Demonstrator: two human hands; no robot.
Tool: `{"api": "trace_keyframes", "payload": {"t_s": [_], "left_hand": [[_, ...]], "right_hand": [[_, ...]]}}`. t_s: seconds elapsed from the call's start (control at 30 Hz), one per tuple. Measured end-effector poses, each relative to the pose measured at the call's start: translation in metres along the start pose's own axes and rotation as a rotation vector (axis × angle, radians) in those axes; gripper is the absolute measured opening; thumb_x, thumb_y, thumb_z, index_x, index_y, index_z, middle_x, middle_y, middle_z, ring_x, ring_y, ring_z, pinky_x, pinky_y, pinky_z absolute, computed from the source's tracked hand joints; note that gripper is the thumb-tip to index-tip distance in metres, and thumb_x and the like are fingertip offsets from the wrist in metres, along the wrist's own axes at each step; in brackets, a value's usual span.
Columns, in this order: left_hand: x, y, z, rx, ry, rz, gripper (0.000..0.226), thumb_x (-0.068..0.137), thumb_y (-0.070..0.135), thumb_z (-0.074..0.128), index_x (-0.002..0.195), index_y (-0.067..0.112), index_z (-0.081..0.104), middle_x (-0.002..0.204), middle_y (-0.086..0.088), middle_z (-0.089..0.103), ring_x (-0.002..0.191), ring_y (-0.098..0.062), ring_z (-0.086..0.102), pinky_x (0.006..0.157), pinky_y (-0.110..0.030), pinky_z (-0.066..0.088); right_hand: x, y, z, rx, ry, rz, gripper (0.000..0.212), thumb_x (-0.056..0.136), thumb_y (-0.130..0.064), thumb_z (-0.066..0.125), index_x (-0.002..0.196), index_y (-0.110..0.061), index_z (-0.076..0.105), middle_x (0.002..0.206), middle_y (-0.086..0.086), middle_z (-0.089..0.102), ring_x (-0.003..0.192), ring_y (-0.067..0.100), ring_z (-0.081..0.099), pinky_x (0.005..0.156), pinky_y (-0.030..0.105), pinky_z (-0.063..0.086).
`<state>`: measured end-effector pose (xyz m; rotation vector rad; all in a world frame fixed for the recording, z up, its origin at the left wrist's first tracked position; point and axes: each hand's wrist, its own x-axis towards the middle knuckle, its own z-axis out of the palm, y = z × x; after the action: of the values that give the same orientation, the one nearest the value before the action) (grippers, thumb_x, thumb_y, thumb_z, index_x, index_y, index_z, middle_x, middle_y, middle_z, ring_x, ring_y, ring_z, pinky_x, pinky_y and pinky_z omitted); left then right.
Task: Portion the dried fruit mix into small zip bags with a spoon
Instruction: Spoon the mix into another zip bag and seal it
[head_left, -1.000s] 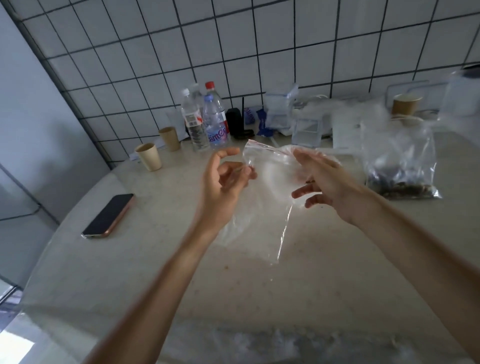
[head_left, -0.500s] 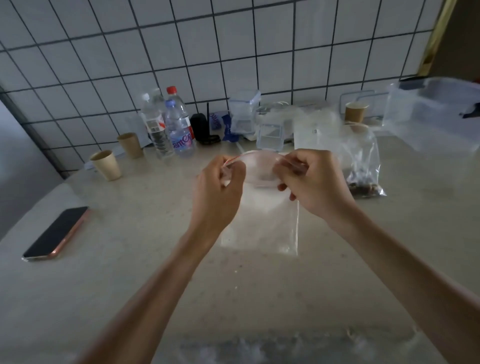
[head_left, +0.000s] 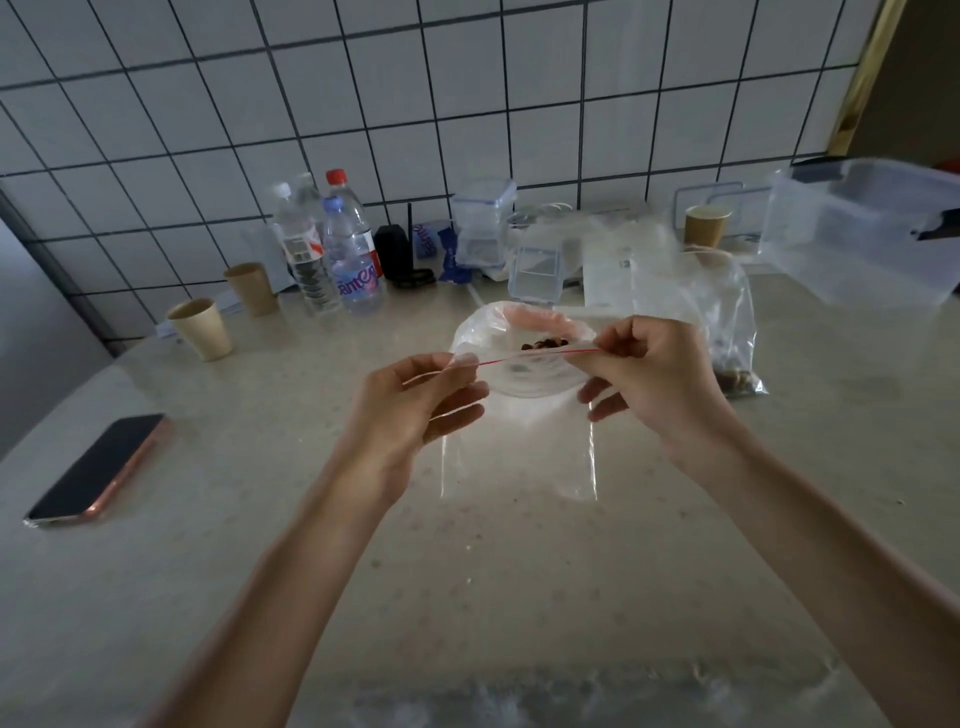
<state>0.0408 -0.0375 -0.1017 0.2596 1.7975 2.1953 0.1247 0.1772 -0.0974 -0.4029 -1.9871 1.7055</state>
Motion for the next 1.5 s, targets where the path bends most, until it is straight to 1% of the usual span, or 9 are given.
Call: {"api": "trace_keyframes", "payload": {"t_s": [0.2,0.33,0.57,0.67,0.77,0.93,1.17,1.3,1.5], "left_hand": [[-0.001,-0.002,0.002,-0.513,-0.180,-0.239,0.018,0.080,0.007,0.071,0.095,0.001,0.080,0.098,-0.014,0.080,0.088,-0.017,0.079,0.074,-0.031,0.065],[-0.002,-0.006,0.005,-0.572,-0.279,-0.303,0.014,0.084,0.009,0.072,0.096,0.007,0.078,0.091,-0.005,0.076,0.082,-0.014,0.077,0.075,-0.035,0.065],[0.002,-0.012,0.009,-0.376,-0.225,-0.341,0.023,0.095,0.019,0.066,0.076,0.013,0.078,0.068,0.000,0.059,0.061,-0.012,0.062,0.067,-0.031,0.058],[0.001,-0.010,0.008,-0.403,-0.265,-0.357,0.021,0.087,0.022,0.064,0.067,0.015,0.064,0.064,-0.001,0.059,0.061,-0.014,0.060,0.069,-0.031,0.053],[0.002,-0.010,0.007,-0.512,-0.298,-0.374,0.022,0.084,0.022,0.062,0.079,0.005,0.075,0.080,-0.008,0.065,0.071,-0.018,0.062,0.073,-0.033,0.057],[-0.002,-0.021,0.006,-0.213,-0.371,-0.125,0.027,0.072,0.017,0.081,0.098,0.010,0.077,0.092,-0.005,0.072,0.087,-0.014,0.069,0.082,-0.032,0.059],[-0.003,-0.034,0.023,0.103,0.012,0.172,0.024,0.075,0.000,0.081,0.086,0.005,0.061,0.083,-0.010,0.063,0.076,-0.013,0.068,0.067,-0.020,0.057],[0.004,-0.041,0.023,0.211,0.160,0.288,0.014,0.088,0.006,0.078,0.086,0.005,0.065,0.083,-0.011,0.067,0.075,-0.018,0.068,0.063,-0.024,0.059],[0.004,-0.040,-0.001,0.355,0.240,0.432,0.024,0.089,0.024,0.082,0.086,0.022,0.058,0.080,0.018,0.064,0.072,-0.016,0.072,0.053,-0.033,0.061]], "right_hand": [[-0.004,0.002,0.005,0.508,-0.108,0.259,0.003,0.092,0.000,0.072,0.093,0.003,0.073,0.087,0.018,0.078,0.080,0.027,0.078,0.069,0.032,0.063],[-0.006,0.002,0.009,0.860,-0.236,0.275,0.022,0.103,-0.011,0.059,0.086,-0.006,0.071,0.080,0.008,0.074,0.080,0.018,0.075,0.077,0.029,0.062],[-0.010,0.006,0.010,0.732,-0.318,0.327,0.034,0.099,-0.011,0.050,0.069,-0.012,0.067,0.070,0.007,0.052,0.068,0.020,0.062,0.074,0.038,0.063],[-0.011,0.010,0.008,0.713,-0.382,0.297,0.040,0.096,-0.008,0.048,0.069,-0.017,0.076,0.082,0.009,0.070,0.080,0.022,0.067,0.080,0.036,0.063],[-0.013,0.017,0.005,0.704,-0.442,0.292,0.033,0.092,-0.009,0.052,0.074,-0.016,0.079,0.091,0.012,0.072,0.086,0.021,0.068,0.090,0.039,0.060],[-0.014,0.024,0.005,0.541,-0.389,0.287,0.004,0.080,-0.005,0.079,0.082,-0.004,0.076,0.080,0.011,0.068,0.076,0.020,0.065,0.074,0.034,0.061],[-0.017,0.030,0.020,0.333,-0.043,0.226,0.009,0.085,0.004,0.068,0.087,0.013,0.067,0.076,0.014,0.062,0.073,0.023,0.063,0.070,0.037,0.062],[-0.018,0.029,0.026,0.187,0.044,0.151,0.006,0.085,-0.004,0.071,0.082,-0.001,0.067,0.061,0.003,0.065,0.058,0.016,0.066,0.058,0.031,0.058],[-0.015,0.026,0.015,0.224,0.092,0.127,0.022,0.088,-0.007,0.078,0.101,-0.007,0.061,0.081,0.013,0.071,0.062,0.020,0.070,0.052,0.033,0.057]]}}
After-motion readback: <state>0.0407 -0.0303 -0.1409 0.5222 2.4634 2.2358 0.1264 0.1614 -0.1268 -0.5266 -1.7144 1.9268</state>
